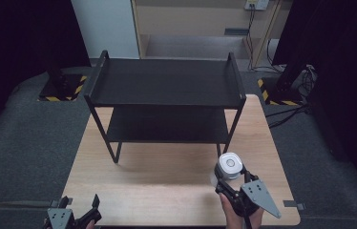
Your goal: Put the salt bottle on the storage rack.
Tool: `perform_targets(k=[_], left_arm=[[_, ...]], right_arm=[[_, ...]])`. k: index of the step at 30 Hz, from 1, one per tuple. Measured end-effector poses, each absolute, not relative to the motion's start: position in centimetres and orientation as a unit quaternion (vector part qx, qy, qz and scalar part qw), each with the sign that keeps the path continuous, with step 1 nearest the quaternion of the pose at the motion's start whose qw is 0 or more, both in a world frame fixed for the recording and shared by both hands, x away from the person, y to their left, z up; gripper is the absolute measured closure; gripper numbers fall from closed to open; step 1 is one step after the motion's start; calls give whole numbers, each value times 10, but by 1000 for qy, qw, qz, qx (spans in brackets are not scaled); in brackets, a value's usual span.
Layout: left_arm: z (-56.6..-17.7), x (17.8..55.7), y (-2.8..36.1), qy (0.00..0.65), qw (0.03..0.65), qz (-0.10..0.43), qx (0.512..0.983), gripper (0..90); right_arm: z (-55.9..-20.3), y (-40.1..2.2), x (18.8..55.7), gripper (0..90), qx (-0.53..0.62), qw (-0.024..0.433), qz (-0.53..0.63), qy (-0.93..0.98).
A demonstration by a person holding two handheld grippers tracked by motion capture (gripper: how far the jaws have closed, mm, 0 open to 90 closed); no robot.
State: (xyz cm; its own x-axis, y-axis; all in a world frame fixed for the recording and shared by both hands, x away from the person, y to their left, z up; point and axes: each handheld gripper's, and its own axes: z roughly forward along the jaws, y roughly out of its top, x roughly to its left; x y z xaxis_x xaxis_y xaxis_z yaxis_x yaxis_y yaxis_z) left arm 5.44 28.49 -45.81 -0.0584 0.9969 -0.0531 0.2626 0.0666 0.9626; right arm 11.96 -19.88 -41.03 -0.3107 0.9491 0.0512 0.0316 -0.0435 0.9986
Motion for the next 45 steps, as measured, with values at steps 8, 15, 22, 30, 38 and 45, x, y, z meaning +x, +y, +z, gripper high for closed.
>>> perform_targets(k=[8,15,22,30,38,45], left_arm=[[-458,52,287,587,437,423,534,42],[-457,52,290,585,443,418,535,41],[-458,54,293,584,446,414,538,41],[-456,54,297,580,453,413,536,42],[-456,55,303,584,454,412,532,42],[-457,55,310,587,455,413,527,42]], right_arm=[[-391,-177,140,319,427,384,584,574],[-375,-163,153,319,427,386,584,573],[-360,-150,170,319,438,387,587,560],[-350,-137,191,319,447,396,575,559],[-349,-127,204,319,453,404,565,559],[-348,-115,211,319,455,407,560,559]])
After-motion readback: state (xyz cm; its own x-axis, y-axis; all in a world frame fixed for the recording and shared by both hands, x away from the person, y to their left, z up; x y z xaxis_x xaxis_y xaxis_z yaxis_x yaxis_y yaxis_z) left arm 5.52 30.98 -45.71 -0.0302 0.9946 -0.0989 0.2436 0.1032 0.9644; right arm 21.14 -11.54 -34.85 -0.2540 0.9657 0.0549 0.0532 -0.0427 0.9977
